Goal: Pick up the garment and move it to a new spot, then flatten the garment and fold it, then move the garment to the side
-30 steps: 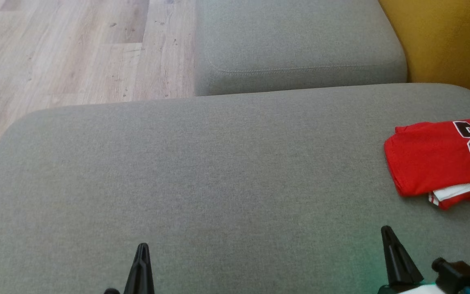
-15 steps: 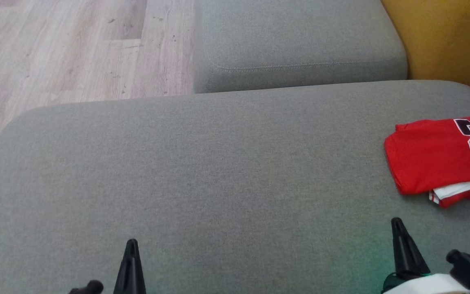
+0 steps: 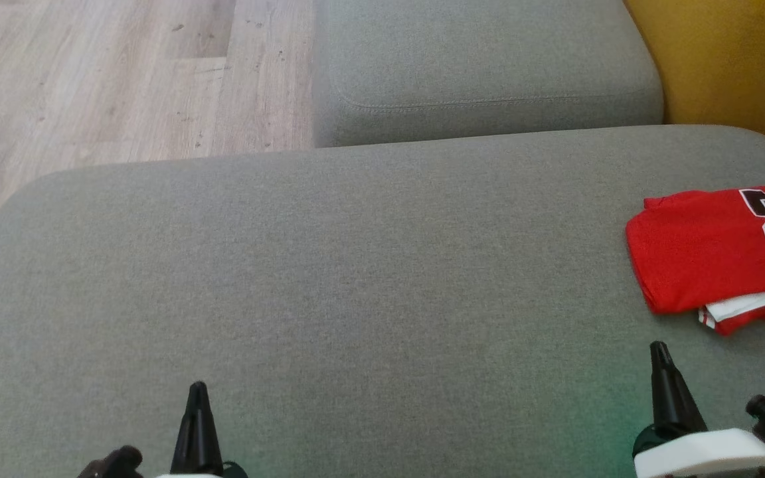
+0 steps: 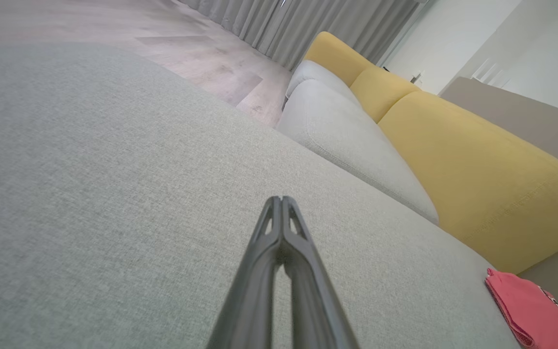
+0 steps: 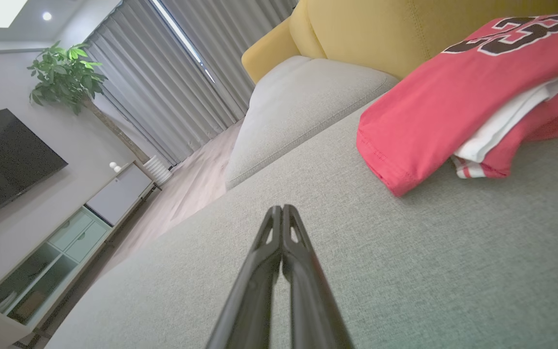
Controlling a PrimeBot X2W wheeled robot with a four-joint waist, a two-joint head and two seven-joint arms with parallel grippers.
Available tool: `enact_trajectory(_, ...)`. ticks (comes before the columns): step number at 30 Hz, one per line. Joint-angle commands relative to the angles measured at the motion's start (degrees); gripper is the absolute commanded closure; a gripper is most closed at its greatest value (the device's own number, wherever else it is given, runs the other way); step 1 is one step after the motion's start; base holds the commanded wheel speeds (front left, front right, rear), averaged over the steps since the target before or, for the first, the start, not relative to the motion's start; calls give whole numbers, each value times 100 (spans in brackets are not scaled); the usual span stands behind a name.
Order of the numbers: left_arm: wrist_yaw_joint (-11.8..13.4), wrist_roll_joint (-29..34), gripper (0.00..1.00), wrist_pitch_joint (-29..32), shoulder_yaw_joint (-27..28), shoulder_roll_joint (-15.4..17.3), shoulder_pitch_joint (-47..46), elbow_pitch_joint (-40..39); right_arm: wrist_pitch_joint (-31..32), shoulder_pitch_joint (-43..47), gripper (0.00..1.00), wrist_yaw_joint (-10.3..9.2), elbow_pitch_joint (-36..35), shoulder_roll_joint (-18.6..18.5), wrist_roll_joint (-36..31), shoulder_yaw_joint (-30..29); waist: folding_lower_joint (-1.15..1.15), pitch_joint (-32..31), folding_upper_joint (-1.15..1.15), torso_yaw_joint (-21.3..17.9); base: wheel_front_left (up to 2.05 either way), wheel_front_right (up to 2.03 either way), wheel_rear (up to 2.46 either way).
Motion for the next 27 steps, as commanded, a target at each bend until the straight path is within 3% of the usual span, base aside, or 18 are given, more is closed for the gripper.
enact_trajectory(1,-61,-132,100,27,165,59,-309,-131,45,-298,100,14,-148,-30,148,-29,0,4,0,-1,0,0,0)
enact_trajectory(27,-386,-1864,100,429,603,84,-716,108,451,-667,100,22,-50,25,1861,-280,0,118,0,-31,0,0,0)
